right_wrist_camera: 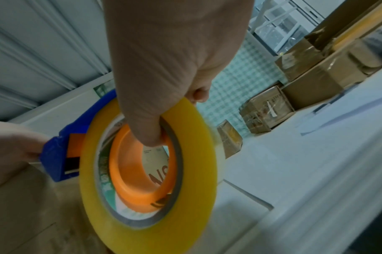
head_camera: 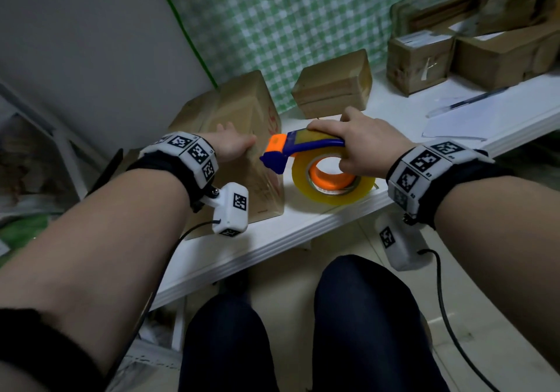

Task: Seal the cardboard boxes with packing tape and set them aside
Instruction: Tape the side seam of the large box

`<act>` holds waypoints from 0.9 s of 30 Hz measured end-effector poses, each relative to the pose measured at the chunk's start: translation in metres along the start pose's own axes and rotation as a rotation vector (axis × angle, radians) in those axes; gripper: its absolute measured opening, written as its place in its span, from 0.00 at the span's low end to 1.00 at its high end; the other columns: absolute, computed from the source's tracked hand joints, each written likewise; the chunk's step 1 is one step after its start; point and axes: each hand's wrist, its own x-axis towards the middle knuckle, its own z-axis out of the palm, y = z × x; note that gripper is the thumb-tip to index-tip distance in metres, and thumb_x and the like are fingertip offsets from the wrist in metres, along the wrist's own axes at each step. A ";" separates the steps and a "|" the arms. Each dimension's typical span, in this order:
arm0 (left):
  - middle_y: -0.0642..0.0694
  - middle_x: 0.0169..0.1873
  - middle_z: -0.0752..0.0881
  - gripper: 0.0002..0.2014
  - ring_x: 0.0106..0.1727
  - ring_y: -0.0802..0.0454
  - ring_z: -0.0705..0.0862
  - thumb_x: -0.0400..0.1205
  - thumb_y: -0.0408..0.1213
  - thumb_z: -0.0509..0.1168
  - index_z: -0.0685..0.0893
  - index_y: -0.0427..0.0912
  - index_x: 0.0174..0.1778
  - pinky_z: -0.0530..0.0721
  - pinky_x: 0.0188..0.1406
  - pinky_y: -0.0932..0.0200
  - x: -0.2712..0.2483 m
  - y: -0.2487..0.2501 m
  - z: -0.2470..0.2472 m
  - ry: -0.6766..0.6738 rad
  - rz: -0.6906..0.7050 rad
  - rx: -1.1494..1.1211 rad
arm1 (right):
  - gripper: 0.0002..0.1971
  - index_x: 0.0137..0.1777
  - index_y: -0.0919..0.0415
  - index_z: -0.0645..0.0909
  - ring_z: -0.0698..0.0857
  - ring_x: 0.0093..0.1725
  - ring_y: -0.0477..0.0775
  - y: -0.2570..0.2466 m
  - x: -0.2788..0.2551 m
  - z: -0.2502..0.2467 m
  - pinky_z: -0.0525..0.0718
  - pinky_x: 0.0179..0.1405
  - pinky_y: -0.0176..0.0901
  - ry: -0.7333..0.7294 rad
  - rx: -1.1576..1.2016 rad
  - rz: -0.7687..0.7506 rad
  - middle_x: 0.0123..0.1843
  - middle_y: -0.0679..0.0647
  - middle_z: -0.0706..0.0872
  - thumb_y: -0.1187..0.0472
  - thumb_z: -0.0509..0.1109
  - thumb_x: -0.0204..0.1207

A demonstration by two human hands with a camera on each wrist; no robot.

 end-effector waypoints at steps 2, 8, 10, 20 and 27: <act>0.36 0.83 0.45 0.41 0.83 0.39 0.50 0.84 0.62 0.48 0.44 0.35 0.83 0.50 0.81 0.43 0.000 0.000 -0.001 0.007 -0.002 0.057 | 0.42 0.78 0.31 0.56 0.81 0.47 0.61 0.006 -0.005 0.003 0.84 0.48 0.54 0.020 0.089 0.019 0.56 0.55 0.72 0.59 0.71 0.69; 0.34 0.82 0.50 0.43 0.82 0.37 0.55 0.82 0.65 0.47 0.47 0.34 0.83 0.56 0.79 0.39 -0.003 0.000 -0.004 0.000 -0.018 0.097 | 0.42 0.78 0.31 0.57 0.80 0.49 0.59 0.021 -0.020 -0.002 0.83 0.48 0.51 0.027 0.123 0.009 0.57 0.54 0.71 0.59 0.73 0.69; 0.33 0.82 0.53 0.43 0.81 0.36 0.58 0.82 0.65 0.48 0.49 0.33 0.82 0.58 0.78 0.37 -0.004 0.003 -0.005 0.014 -0.029 0.093 | 0.41 0.78 0.31 0.57 0.81 0.47 0.60 0.018 -0.019 -0.006 0.84 0.47 0.53 0.008 0.056 -0.002 0.57 0.55 0.72 0.58 0.72 0.70; 0.33 0.77 0.62 0.44 0.76 0.35 0.65 0.77 0.59 0.64 0.57 0.33 0.80 0.67 0.73 0.41 -0.003 0.013 -0.003 0.065 -0.083 0.131 | 0.34 0.77 0.30 0.59 0.76 0.38 0.59 -0.018 0.014 -0.018 0.75 0.38 0.49 -0.077 -0.154 -0.086 0.49 0.53 0.66 0.61 0.65 0.77; 0.35 0.63 0.79 0.34 0.61 0.39 0.80 0.72 0.52 0.70 0.76 0.30 0.68 0.80 0.52 0.52 -0.011 0.024 -0.005 0.047 -0.069 0.170 | 0.31 0.73 0.37 0.71 0.81 0.45 0.56 -0.031 0.035 -0.032 0.78 0.31 0.44 -0.200 -0.133 -0.057 0.49 0.47 0.75 0.67 0.66 0.74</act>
